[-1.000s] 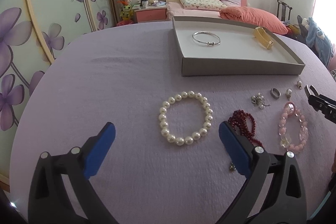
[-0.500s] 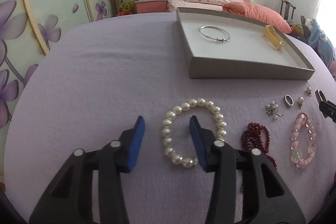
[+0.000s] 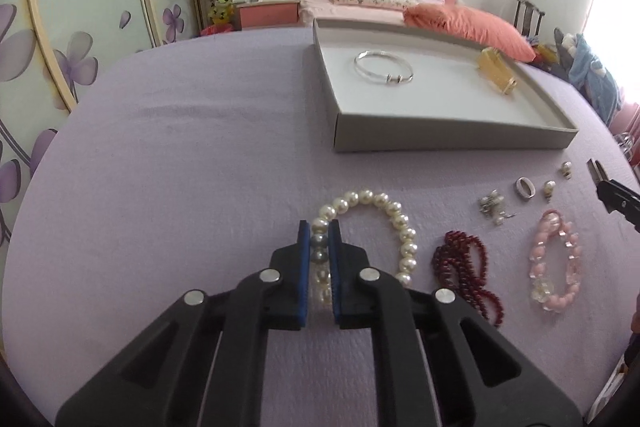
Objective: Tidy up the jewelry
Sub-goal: 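Carry the cuff and pearl bracelet into the tray and open both grippers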
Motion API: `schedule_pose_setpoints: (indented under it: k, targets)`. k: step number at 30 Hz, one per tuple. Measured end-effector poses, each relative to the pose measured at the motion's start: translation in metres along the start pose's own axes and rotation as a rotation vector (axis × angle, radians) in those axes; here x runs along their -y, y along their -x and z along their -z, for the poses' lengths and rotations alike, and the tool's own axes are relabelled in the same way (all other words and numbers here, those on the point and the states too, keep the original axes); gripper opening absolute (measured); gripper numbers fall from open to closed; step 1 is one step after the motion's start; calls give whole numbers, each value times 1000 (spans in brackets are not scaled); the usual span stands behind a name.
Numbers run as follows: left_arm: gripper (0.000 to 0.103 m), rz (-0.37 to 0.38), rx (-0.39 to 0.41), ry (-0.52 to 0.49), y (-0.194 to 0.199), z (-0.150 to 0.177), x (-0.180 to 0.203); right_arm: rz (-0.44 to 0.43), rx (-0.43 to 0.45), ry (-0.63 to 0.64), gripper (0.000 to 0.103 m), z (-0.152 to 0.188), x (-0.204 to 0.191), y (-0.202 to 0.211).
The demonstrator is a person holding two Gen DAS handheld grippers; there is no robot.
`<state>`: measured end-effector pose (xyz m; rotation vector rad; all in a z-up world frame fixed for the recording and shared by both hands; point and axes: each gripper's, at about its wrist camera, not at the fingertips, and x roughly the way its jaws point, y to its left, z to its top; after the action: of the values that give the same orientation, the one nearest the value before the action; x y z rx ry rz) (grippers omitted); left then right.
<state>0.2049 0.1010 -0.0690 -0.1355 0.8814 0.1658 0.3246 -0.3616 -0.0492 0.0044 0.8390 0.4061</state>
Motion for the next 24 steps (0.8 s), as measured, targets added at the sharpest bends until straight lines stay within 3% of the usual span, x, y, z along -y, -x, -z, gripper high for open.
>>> schedule_pose_setpoints:
  k: [14,24]
  targets:
    - [9,80,180,-11,78,-23,22,-37,68,22,67,-9,-9,24]
    - [9,100,205,-3,90,-30,28,-59,79,39,67,-10,-16,29]
